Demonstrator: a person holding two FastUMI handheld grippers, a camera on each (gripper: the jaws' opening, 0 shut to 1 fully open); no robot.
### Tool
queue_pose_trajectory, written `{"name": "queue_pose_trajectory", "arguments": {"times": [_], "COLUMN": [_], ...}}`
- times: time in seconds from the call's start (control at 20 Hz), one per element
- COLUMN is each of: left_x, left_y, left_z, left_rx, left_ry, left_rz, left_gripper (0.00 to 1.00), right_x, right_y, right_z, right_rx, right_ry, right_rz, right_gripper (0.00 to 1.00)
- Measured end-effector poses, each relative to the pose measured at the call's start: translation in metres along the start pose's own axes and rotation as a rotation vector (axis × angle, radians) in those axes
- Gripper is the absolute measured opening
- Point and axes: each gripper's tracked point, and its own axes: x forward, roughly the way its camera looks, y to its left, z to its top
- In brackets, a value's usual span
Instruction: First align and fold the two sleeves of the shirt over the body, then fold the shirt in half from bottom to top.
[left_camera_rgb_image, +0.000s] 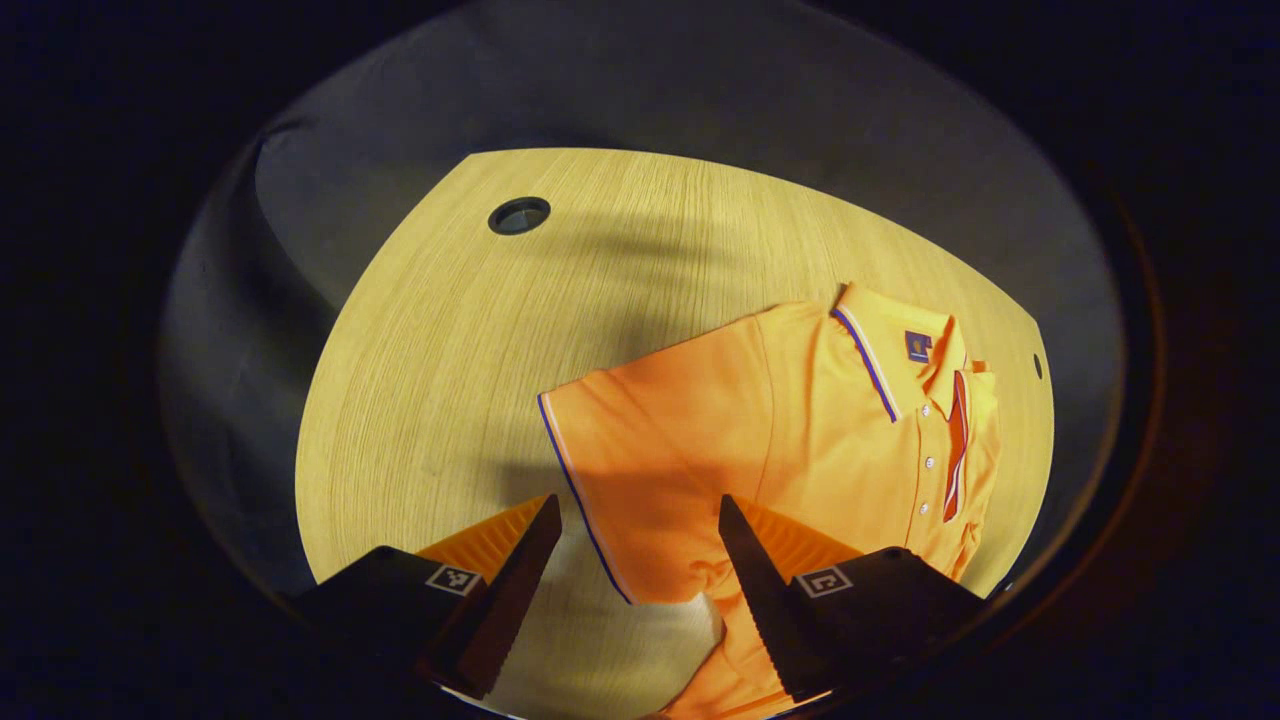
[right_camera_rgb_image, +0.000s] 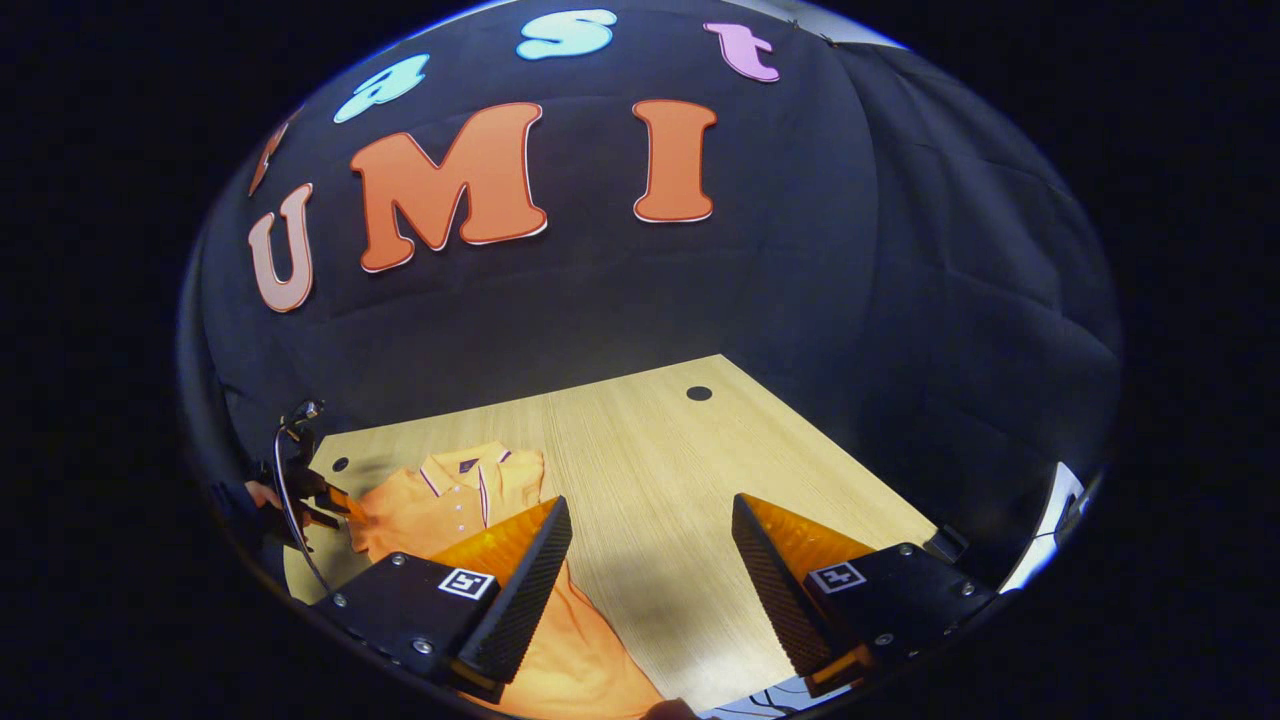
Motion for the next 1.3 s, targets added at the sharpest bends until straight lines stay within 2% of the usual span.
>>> {"name": "queue_pose_trajectory", "arguments": {"times": [0.2, 0.25, 0.35, 0.4, 0.55, 0.6, 0.7, 0.75, 1.1, 1.3], "left_x": [0.013, 0.018, 0.023, 0.018, 0.018, 0.017, 0.014, 0.008, -0.027, -0.044], "left_y": [0.008, 0.01, 0.008, 0.005, -0.002, -0.011, -0.015, -0.019, -0.062, -0.09], "left_z": [0.001, -0.002, -0.001, 0.0, 0.006, 0.007, 0.014, 0.019, 0.038, 0.046], "left_rx": [-0.01, -0.007, 0.016, 0.024, 0.032, 0.027, 0.035, 0.042, 0.198, 0.281], "left_ry": [0.035, 0.055, 0.053, 0.057, 0.033, 0.023, -0.015, -0.039, -0.12, -0.156], "left_rz": [0.023, 0.029, 0.022, 0.016, -0.023, -0.069, -0.092, -0.105, -0.187, -0.229], "left_gripper": [0.97, 0.83, 0.69, 0.68, 0.16, 0.16, 0.16, 0.07, 0.07, 0.07], "right_x": [-0.009, -0.009, -0.01, -0.011, -0.014, -0.014, -0.016, -0.017, -0.017, -0.03], "right_y": [-0.004, -0.004, -0.004, -0.004, -0.001, -0.001, -0.003, -0.004, -0.001, 0.004], "right_z": [0.001, 0.003, 0.002, 0.003, 0.002, 0.001, -0.001, -0.003, -0.007, 0.006], "right_rx": [0.006, 0.005, 0.002, 0.004, 0.015, 0.011, 0.005, 0.008, 0.024, 0.026], "right_ry": [-0.004, -0.007, -0.01, -0.009, -0.01, -0.01, -0.006, 0.004, 0.019, -0.008], "right_rz": [-0.008, -0.006, -0.009, -0.009, -0.007, -0.005, -0.016, -0.025, -0.052, -0.039], "right_gripper": [0.99, 0.99, 0.99, 0.99, 0.99, 0.99, 0.99, 0.98, 0.99, 0.99]}}
